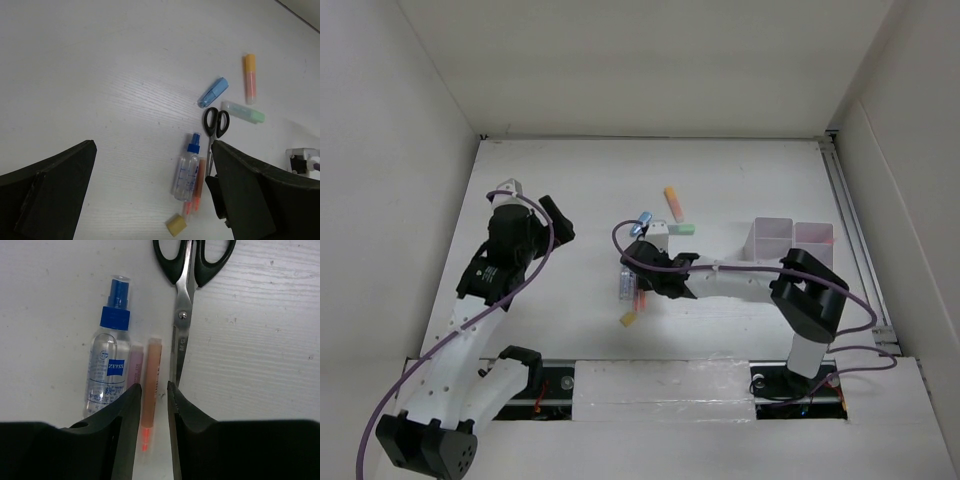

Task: Sort the stationery into containers
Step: Pick up the pen from the center of the board.

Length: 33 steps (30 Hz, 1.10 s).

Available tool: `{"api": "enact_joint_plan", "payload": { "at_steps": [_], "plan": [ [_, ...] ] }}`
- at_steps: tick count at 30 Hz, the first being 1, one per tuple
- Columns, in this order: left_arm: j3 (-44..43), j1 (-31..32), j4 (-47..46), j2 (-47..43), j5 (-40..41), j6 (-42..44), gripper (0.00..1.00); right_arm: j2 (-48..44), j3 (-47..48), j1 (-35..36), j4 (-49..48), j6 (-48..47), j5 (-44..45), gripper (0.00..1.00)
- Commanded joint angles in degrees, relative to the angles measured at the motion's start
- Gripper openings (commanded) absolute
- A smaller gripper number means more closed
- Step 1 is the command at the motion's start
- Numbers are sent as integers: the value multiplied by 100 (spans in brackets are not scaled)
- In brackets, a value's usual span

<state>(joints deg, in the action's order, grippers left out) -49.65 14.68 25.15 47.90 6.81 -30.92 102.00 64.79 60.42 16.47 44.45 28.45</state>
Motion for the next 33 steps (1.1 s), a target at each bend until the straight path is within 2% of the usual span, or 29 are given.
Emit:
{"api": "enact_joint_plan", "payload": {
  "at_steps": [1,27,33],
  "plan": [
    [-230,18,-71,-141,-22,24,100,119,349,75,102,117,144,33],
    [-177,18,-124,-308,-74,24,100,777,534,22,181,170,21,32],
    [-177,18,-124,-308,-74,24,100,831,596,-31,251,117,-120,29]
  ]
}}
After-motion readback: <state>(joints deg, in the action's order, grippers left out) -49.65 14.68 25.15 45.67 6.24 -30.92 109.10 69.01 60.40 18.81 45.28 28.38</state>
